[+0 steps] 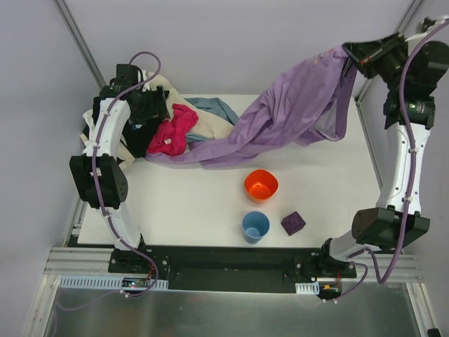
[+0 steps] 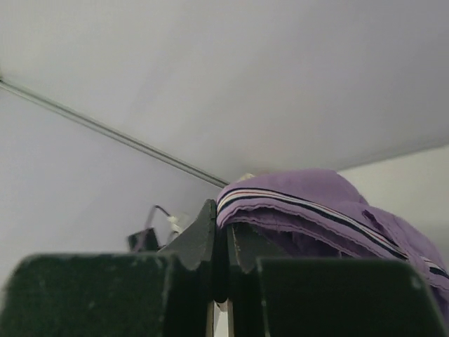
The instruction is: Pick out a specific cloth from the pile
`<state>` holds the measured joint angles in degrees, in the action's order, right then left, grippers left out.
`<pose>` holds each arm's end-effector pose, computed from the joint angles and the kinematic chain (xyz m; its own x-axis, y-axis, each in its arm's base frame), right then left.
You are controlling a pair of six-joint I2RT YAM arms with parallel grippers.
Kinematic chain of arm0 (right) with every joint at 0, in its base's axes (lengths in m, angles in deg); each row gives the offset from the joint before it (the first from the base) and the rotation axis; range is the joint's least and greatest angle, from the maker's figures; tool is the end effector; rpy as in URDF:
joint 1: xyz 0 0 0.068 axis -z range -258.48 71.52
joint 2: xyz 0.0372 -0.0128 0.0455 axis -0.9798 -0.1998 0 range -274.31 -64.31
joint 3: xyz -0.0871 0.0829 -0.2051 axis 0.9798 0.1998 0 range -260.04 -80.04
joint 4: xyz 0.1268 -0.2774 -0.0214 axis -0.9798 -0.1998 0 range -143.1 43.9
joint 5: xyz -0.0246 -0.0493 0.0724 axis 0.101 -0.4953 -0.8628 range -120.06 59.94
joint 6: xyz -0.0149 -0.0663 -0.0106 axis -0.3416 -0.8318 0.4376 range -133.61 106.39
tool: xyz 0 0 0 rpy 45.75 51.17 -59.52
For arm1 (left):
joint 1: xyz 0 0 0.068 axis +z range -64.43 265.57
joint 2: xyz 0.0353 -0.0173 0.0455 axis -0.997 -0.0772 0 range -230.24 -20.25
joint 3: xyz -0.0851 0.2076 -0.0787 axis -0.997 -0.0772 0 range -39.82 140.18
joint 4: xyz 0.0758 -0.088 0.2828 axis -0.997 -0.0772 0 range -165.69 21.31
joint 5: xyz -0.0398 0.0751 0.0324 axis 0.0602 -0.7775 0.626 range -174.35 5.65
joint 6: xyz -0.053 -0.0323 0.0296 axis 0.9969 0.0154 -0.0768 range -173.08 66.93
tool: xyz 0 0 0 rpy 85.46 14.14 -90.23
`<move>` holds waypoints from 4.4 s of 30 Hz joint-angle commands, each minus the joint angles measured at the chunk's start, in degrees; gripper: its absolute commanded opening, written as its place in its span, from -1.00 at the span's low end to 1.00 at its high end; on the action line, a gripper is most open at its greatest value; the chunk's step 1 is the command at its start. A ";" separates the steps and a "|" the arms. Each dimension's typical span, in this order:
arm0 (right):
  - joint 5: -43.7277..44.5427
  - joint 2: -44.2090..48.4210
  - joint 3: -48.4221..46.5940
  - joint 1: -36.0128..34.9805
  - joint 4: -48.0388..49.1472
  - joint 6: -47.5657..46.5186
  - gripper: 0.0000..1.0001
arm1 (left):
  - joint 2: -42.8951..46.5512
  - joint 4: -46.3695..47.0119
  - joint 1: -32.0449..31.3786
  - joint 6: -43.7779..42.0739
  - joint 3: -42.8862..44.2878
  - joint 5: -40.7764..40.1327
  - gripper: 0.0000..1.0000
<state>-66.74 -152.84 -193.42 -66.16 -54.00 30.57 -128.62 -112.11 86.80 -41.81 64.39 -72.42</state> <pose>0.3658 -0.0459 0.5527 -0.0657 0.5864 -0.8074 -0.4762 0.6926 0.5418 0.4740 -0.0014 0.2733 -0.7470 -0.2072 -0.6317 -0.0280 0.9592 -0.2815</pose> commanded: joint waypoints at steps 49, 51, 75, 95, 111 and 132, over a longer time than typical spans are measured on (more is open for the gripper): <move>10.14 -9.71 53.98 -14.87 7.46 -3.41 0.92 | 15.04 4.57 -6.86 -3.62 -17.01 2.67 0.98; 9.01 -12.97 51.52 -15.13 7.11 -2.35 0.92 | 14.95 4.57 -6.86 -3.71 -17.02 2.67 0.98; 4.44 -26.09 23.66 -19.52 6.85 -3.31 -0.99 | 15.39 5.18 -6.86 -3.97 -17.81 3.11 0.97; -3.56 -16.58 -16.66 -17.86 5.27 3.44 -0.99 | 15.83 5.80 -6.86 -3.53 -18.95 2.23 0.97; 2.15 -13.60 -27.77 -5.20 13.08 16.28 -0.99 | 15.48 6.42 -6.95 -2.92 -19.48 3.10 0.96; -7.78 -3.14 -3.70 -2.56 24.16 20.77 -0.99 | -24.67 12.55 -16.61 19.39 41.08 24.45 -0.27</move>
<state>-73.56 -162.48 -198.82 -69.55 -41.02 49.24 -144.01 -101.88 74.46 -29.66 99.95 -54.48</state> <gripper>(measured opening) 0.045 0.558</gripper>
